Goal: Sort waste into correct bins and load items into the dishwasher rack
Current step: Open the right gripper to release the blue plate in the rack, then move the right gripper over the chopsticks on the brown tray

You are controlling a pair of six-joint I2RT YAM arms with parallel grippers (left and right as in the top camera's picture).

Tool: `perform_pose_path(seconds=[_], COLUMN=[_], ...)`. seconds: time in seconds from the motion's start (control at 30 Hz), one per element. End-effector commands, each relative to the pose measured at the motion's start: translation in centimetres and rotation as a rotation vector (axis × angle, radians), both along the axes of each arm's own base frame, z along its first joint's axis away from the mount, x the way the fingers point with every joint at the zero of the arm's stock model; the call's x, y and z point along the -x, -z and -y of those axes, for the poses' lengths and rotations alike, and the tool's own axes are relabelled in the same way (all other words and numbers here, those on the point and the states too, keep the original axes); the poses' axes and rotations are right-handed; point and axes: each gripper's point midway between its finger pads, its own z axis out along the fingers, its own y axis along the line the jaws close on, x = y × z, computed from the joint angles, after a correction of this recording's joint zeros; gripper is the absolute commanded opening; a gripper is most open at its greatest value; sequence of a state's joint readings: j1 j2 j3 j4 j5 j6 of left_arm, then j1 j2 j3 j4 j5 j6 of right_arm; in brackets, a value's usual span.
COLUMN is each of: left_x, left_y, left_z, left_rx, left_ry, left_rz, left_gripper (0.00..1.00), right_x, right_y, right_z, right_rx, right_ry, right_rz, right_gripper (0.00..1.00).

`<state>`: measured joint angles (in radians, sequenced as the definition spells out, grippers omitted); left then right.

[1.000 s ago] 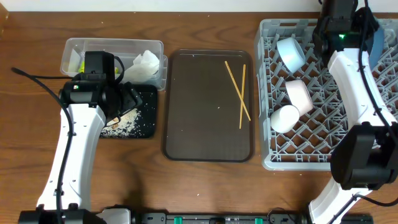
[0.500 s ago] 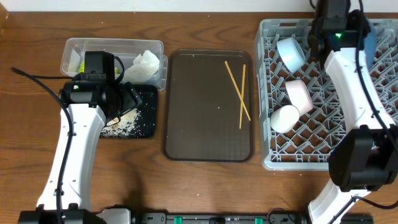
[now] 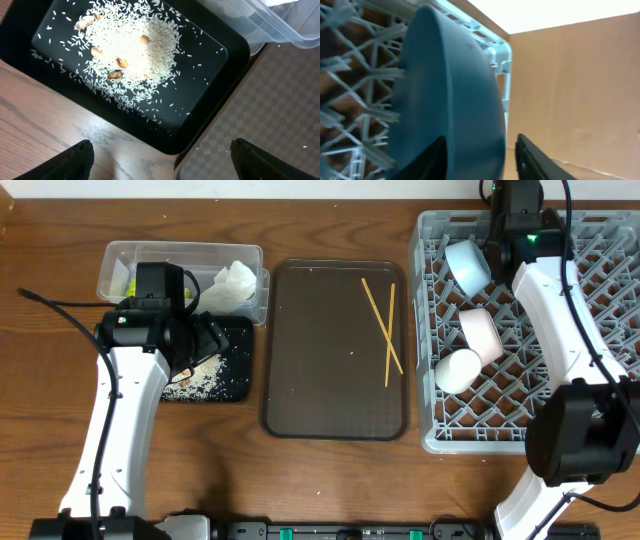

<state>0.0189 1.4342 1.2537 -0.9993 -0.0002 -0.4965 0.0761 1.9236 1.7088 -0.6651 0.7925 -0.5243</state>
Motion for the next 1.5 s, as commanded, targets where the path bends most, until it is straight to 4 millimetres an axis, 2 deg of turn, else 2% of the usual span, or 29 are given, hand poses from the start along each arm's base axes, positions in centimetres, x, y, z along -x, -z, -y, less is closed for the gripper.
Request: perform_pose_path(seconds=[0.0,0.13,0.23,0.4,0.5,0.63,0.7,0.8,0.9,1.2,1.23,1.33,1.47], left_x=[-0.2,-0.2,-0.2,-0.2,-0.2,-0.2,-0.2,-0.2,-0.2,-0.2,-0.2,-0.2,-0.2], left_y=[-0.9,-0.9,-0.9,-0.9,-0.9,-0.9,-0.9,-0.9,-0.9,-0.9,-0.9,-0.9,-0.9], left_z=[-0.3,-0.3,-0.3,-0.3,-0.3,-0.3,-0.3,-0.3,-0.3,-0.3,-0.3,-0.3,-0.3], left_rx=[-0.014,-0.014,-0.014,-0.014,-0.014,-0.014,-0.014,-0.014,-0.014,-0.014,-0.014,-0.014,-0.014], left_ry=[-0.002,-0.002,-0.002,-0.002,-0.002,-0.002,-0.002,-0.002,-0.002,-0.002,-0.002,-0.002,-0.002], left_rz=[0.023,0.023,0.023,0.024,0.023,0.023,0.023,0.023,0.024,0.023,0.023,0.023,0.023], left_gripper=[0.9,0.9,0.9,0.9,0.9,0.9,0.9,0.9,0.9,0.9,0.9,0.9,0.9], right_x=[-0.2,-0.7,-0.8,-0.5,-0.2,0.4,0.8,1.7,2.9,4.2,4.2,4.2,4.4], right_y=[0.7,-0.9,-3.1,-6.6,-7.9,-8.6,-8.4,-7.5,-6.5,-5.6,-5.3,-3.3,0.8], right_z=[-0.2,-0.2,-0.5,-1.7,-3.7,-8.6,-11.6,-16.2,-20.0,-24.1,-24.5,-26.0,-28.4], right_rx=[-0.045,-0.051,-0.072,-0.152,-0.272,-0.497,-0.624,-0.798,-0.938,-1.053,-1.052,-1.053,-1.043], right_ry=[0.019,0.028,0.025,-0.034,-0.085,-0.188,-0.238,-0.302,-0.348,-0.34,-0.343,-0.338,-0.315], right_rz=[0.027,0.104,0.179,0.278,0.336,0.364,0.352,0.295,0.219,0.168,0.156,0.102,0.001], right_gripper=[0.53,0.64,0.71,0.76,0.75,0.78,0.8,0.98,0.99,0.99,0.96,0.89,0.77])
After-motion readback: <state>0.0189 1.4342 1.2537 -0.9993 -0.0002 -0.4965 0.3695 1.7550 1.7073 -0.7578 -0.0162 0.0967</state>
